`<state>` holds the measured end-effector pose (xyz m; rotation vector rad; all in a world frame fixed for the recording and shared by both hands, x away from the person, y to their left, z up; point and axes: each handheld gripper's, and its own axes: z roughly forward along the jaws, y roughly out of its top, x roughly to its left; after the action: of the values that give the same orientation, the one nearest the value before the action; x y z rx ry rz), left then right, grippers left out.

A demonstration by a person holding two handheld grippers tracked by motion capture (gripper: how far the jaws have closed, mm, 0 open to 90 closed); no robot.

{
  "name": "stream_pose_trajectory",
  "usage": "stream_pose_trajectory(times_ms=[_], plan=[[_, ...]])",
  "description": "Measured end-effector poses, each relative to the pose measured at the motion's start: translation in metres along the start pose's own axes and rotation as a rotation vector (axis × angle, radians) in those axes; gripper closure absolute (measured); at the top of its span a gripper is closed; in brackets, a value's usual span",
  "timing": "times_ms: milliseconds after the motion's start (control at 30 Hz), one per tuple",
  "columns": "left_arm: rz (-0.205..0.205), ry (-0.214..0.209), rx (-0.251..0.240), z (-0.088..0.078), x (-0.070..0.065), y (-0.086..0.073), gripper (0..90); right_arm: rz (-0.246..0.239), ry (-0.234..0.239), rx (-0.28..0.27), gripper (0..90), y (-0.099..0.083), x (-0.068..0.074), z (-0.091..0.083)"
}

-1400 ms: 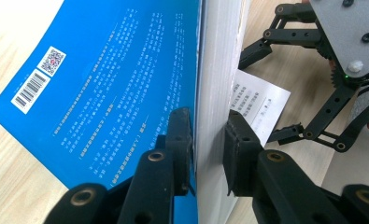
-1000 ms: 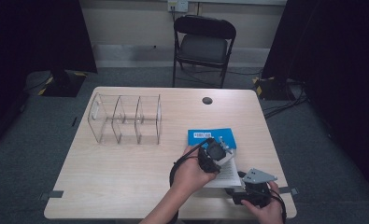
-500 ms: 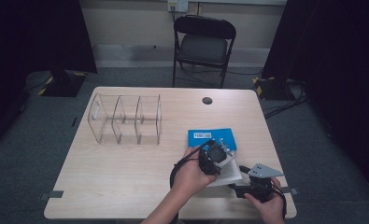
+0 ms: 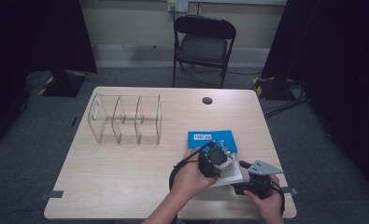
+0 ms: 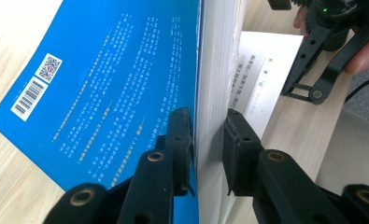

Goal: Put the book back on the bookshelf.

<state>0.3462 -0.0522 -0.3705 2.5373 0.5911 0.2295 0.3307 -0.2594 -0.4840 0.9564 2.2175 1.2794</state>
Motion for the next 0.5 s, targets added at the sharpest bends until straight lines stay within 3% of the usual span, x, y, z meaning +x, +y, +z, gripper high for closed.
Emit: stream_pose_trajectory(times_ms=[200,300,500], plan=[[0.018,-0.010,0.012,0.006,-0.004,-0.004,73.8,-0.027,-0.012,-0.008,13.7,0.005,0.003,-0.001],[0.028,-0.005,0.015,0.001,-0.005,-0.003,74.3,-0.026,0.011,-0.010,13.6,0.005,0.002,-0.001],[0.026,-0.002,0.002,-0.022,-0.002,0.007,75.3,-0.066,0.028,-0.068,12.5,0.018,0.004,-0.011]])
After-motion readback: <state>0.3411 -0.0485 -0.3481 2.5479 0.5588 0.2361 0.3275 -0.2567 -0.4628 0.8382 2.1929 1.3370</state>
